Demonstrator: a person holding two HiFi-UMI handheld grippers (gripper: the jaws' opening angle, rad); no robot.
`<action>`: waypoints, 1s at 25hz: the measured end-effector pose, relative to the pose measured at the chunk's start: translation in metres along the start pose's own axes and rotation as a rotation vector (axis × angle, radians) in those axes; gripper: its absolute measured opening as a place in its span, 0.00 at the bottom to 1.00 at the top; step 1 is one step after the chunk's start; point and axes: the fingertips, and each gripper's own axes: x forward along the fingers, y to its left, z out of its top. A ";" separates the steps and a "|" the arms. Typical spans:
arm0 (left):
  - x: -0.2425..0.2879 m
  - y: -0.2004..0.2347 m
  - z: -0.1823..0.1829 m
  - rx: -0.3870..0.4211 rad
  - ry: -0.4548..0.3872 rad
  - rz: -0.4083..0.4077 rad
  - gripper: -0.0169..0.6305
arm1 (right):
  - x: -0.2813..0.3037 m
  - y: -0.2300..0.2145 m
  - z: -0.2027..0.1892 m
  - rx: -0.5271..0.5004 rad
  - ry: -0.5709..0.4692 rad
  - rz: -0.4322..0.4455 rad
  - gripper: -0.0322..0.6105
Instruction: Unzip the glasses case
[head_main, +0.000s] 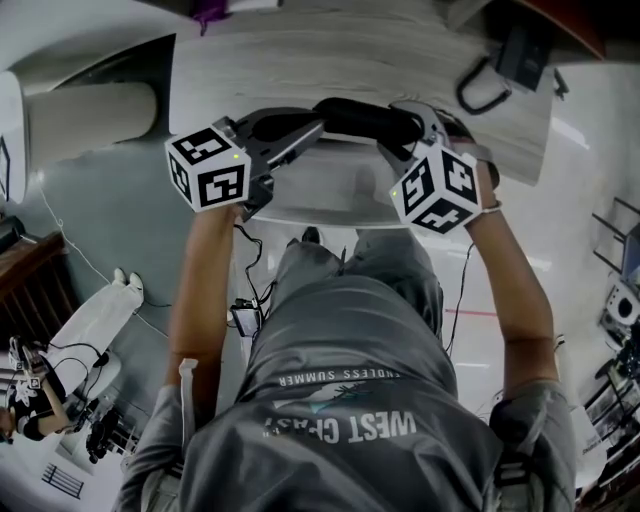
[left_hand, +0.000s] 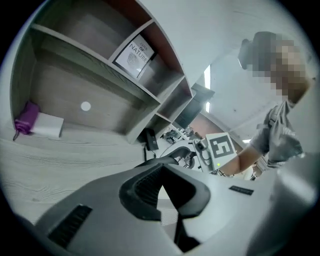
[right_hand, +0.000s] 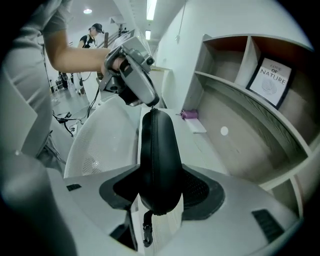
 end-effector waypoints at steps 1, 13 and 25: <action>0.004 -0.003 0.000 -0.009 -0.002 -0.017 0.03 | 0.001 0.000 0.001 -0.003 -0.002 0.005 0.42; 0.020 -0.004 0.003 0.049 -0.011 0.048 0.03 | 0.014 -0.007 0.022 0.064 0.010 0.002 0.42; 0.015 -0.011 0.032 -0.103 -0.174 -0.033 0.03 | 0.000 -0.012 0.039 0.141 -0.415 -0.001 0.47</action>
